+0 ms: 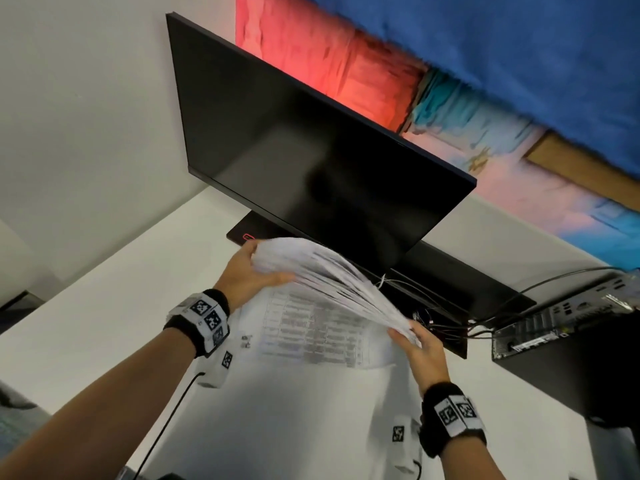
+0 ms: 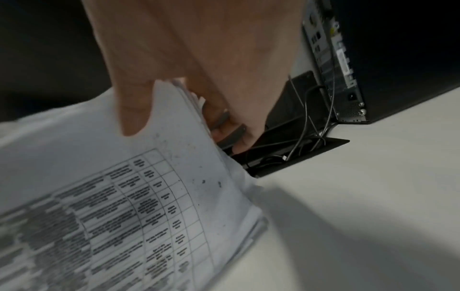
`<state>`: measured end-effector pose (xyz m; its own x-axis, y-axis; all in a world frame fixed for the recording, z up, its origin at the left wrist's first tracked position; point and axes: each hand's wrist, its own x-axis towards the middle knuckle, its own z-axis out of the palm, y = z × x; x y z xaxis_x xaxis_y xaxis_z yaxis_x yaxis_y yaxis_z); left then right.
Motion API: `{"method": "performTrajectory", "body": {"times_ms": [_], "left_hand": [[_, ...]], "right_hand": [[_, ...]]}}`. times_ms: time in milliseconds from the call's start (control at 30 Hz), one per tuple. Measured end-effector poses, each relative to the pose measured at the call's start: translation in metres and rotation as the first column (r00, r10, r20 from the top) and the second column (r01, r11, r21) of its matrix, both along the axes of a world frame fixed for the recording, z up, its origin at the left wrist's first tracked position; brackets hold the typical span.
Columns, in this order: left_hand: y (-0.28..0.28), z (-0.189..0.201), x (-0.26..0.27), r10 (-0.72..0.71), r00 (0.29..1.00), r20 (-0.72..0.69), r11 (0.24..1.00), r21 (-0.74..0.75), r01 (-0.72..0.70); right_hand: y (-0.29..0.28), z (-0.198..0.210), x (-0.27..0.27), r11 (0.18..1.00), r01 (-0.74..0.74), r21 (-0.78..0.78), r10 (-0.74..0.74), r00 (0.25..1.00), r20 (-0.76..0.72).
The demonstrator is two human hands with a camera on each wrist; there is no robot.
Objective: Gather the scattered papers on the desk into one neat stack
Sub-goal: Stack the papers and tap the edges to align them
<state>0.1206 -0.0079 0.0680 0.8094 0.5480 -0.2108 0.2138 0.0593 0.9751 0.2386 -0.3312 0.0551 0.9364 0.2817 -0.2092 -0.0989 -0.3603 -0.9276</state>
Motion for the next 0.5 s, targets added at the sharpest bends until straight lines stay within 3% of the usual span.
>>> {"method": "performTrajectory", "body": {"times_ms": [133, 267, 367, 500], "left_hand": [[-0.009, -0.016, 0.003, 0.086, 0.989, -0.119, 0.983, 0.174, -0.065], [-0.003, -0.029, -0.007, -0.004, 0.995, -0.099, 0.998, 0.058, 0.01], [0.001, -0.051, -0.022, -0.1, 0.973, -0.21, 0.986, 0.112, 0.125], [-0.007, -0.052, -0.034, 0.03, 0.993, -0.111, 1.0, -0.005, -0.031]], "right_hand": [[0.018, 0.005, 0.006, 0.999, -0.013, -0.033, 0.016, 0.996, 0.09], [0.021, 0.009, 0.005, 1.0, 0.022, -0.012, -0.02, 0.995, 0.103], [0.021, 0.011, -0.008, 0.998, 0.046, 0.03, -0.048, 0.997, 0.055], [0.019, 0.028, -0.02, 0.993, 0.08, 0.092, -0.088, 0.993, 0.085]]}}
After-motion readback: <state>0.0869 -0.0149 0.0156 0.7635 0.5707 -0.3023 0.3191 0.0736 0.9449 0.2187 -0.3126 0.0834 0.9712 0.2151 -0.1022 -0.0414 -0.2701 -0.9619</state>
